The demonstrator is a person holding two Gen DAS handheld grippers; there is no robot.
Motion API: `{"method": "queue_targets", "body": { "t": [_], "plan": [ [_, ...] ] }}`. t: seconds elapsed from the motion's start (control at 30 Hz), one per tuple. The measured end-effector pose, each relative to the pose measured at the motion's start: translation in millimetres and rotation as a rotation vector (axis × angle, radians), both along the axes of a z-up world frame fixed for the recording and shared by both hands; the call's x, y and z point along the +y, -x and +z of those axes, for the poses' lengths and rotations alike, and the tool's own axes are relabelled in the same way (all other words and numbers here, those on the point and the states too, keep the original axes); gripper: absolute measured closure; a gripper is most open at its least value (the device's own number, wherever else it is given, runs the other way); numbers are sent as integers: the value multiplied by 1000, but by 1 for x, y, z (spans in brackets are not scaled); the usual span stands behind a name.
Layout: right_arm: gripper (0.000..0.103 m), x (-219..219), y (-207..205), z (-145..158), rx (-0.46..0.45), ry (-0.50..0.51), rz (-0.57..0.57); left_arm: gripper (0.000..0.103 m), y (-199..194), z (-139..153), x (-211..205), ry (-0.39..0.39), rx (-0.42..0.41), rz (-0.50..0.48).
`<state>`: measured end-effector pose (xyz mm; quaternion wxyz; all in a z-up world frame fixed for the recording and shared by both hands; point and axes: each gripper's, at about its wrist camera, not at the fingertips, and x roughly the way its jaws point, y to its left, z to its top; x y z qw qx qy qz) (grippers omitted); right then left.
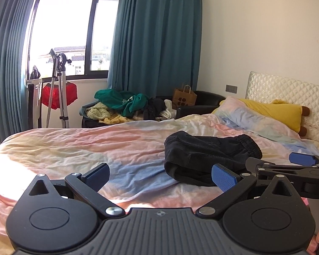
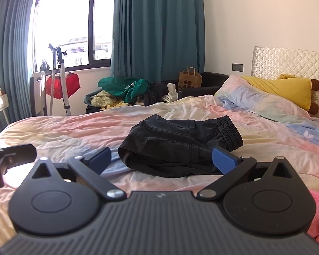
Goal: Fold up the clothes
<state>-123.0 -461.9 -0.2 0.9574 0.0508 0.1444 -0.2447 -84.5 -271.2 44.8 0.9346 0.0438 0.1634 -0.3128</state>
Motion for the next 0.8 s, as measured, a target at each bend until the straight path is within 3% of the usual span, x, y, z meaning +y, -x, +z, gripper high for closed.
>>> {"method": "queue_targets", "body": {
  "t": [0.8],
  "plan": [
    [0, -5, 1, 0, 3, -29, -11, 0, 1, 3, 5, -30, -15, 32]
  ]
}}
